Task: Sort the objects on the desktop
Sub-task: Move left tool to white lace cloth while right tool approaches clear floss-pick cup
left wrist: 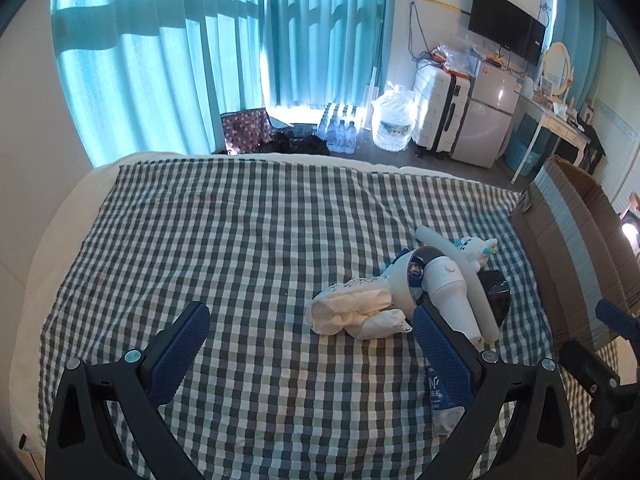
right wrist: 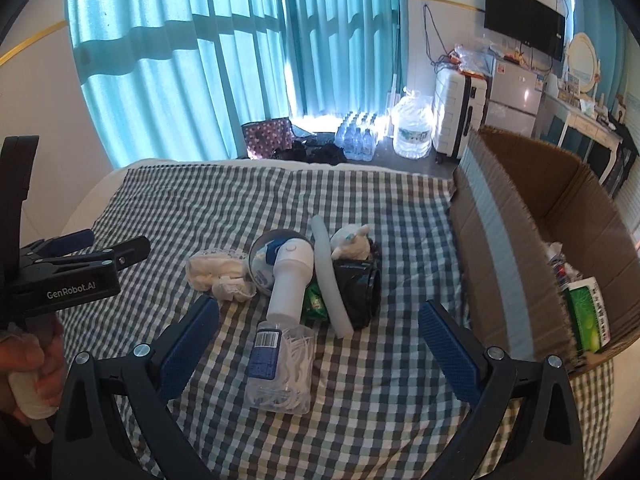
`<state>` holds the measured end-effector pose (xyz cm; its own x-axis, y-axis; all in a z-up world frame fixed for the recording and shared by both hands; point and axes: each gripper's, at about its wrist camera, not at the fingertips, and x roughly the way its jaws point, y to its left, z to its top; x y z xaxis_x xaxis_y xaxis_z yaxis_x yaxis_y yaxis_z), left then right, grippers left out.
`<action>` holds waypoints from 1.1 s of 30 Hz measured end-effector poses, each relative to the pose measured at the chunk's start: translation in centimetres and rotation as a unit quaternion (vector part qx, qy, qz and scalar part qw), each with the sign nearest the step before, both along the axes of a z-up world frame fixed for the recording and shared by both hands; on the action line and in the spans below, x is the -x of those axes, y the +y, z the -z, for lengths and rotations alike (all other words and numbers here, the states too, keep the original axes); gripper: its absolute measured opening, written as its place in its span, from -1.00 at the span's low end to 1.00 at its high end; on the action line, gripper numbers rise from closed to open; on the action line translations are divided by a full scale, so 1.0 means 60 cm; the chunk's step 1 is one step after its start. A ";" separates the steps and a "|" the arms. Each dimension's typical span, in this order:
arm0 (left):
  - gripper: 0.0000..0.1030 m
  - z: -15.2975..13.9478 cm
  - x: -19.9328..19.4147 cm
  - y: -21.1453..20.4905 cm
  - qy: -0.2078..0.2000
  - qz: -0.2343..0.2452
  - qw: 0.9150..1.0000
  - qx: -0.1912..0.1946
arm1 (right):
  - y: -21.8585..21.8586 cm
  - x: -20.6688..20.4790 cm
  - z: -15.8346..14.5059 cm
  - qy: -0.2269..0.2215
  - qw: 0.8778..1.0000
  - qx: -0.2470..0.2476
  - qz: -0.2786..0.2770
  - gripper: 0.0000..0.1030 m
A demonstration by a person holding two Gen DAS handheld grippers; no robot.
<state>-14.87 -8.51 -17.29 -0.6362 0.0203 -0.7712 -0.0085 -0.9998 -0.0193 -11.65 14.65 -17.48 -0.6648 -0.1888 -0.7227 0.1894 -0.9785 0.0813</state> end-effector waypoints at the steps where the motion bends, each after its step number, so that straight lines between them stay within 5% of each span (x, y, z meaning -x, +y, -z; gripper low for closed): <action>1: 1.00 0.006 0.004 0.001 -0.003 0.001 1.000 0.000 | -0.002 0.002 0.005 -0.004 1.000 0.001 0.001 0.95; 33: 1.00 0.186 0.118 0.077 -0.089 0.039 0.995 -0.016 | -0.037 0.046 0.169 -0.089 0.996 -0.001 -0.023 0.93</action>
<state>-21.96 -3.90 -28.45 -0.4846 0.0898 -0.8701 -0.0789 -0.9951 -0.0588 -14.42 12.46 -27.62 -0.5174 -0.2152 -0.8282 0.2170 -0.9692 0.1163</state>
